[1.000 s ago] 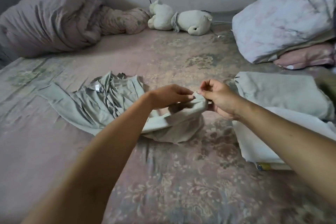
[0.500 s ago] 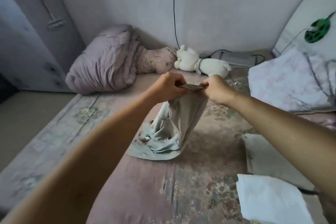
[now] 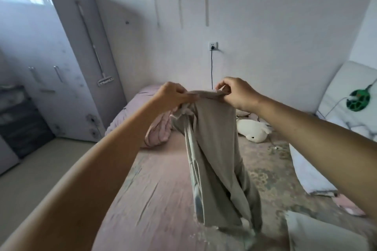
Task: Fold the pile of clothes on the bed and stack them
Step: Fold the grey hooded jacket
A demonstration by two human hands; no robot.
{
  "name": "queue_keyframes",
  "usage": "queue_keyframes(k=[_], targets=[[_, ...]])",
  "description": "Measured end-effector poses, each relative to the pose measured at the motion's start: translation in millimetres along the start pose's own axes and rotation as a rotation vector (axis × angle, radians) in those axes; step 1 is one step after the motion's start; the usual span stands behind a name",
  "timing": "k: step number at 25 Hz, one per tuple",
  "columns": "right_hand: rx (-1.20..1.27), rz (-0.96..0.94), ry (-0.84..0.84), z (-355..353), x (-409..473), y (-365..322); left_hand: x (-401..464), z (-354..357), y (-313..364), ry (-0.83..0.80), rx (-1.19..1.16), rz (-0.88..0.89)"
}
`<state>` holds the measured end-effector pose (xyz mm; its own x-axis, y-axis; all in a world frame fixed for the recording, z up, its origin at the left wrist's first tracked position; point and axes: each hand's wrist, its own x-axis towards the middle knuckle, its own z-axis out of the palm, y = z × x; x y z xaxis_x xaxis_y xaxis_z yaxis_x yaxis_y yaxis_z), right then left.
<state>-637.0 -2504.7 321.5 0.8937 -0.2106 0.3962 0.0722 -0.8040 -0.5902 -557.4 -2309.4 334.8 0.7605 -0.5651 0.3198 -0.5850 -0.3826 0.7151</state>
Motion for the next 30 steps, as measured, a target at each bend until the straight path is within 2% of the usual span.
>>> queue_keyframes(k=[1,3,5,7,8,9,11,14,17,21,24,25,27,28,30], targets=[[-0.055,0.000,0.005,-8.1,2.0,2.4,-0.9,-1.7,7.6,0.009,-0.219,-0.020],[-0.064,0.065,0.082,-20.2,2.1,9.9,-3.7,-2.6,15.4,-0.079,-0.429,-0.045],[0.196,0.197,0.201,-30.0,-1.9,7.1,-5.7,-4.7,17.5,-0.307,-0.505,-0.073],[0.468,0.281,0.171,-42.7,-8.0,-5.0,-11.0,-7.9,22.7,-0.449,-0.499,-0.108],[0.584,0.308,0.125,-50.7,-11.1,-11.3,-13.6,-8.8,27.8,-0.429,-0.469,-0.123],[0.674,0.312,0.091,-59.6,-15.5,-17.3,-16.6,-9.4,34.2,-0.344,-0.437,-0.131],[0.720,0.246,0.054,-71.8,-25.7,-25.8,-21.5,-10.1,48.2,-0.083,-0.377,-0.119],[0.483,0.020,0.015,-76.8,-41.3,-31.9,-25.5,-9.3,69.7,0.192,-0.284,-0.064],[0.172,-0.179,-0.049,-72.0,-51.9,-33.0,-35.4,-6.7,86.7,0.319,-0.186,-0.005],[0.111,-0.227,0.143,-69.8,-52.0,-34.2,-53.6,-10.8,90.4,0.214,-0.123,0.057],[0.029,-0.144,0.302,-70.4,-46.9,-38.0,-68.0,-30.7,80.6,0.048,-0.058,0.017],[0.091,-0.092,0.303,-71.8,-45.4,-40.3,-72.6,-39.8,75.3,-0.027,-0.069,0.005],[0.323,-0.002,0.190,-72.2,-46.2,-47.6,-81.8,-57.6,64.2,-0.101,0.011,-0.010],[0.405,0.022,0.122,-71.1,-48.3,-52.5,-85.2,-64.8,58.6,-0.098,0.123,-0.008],[0.390,-0.002,0.045,-64.2,-49.4,-59.5,-87.2,-74.1,45.3,-0.036,0.331,0.012]])
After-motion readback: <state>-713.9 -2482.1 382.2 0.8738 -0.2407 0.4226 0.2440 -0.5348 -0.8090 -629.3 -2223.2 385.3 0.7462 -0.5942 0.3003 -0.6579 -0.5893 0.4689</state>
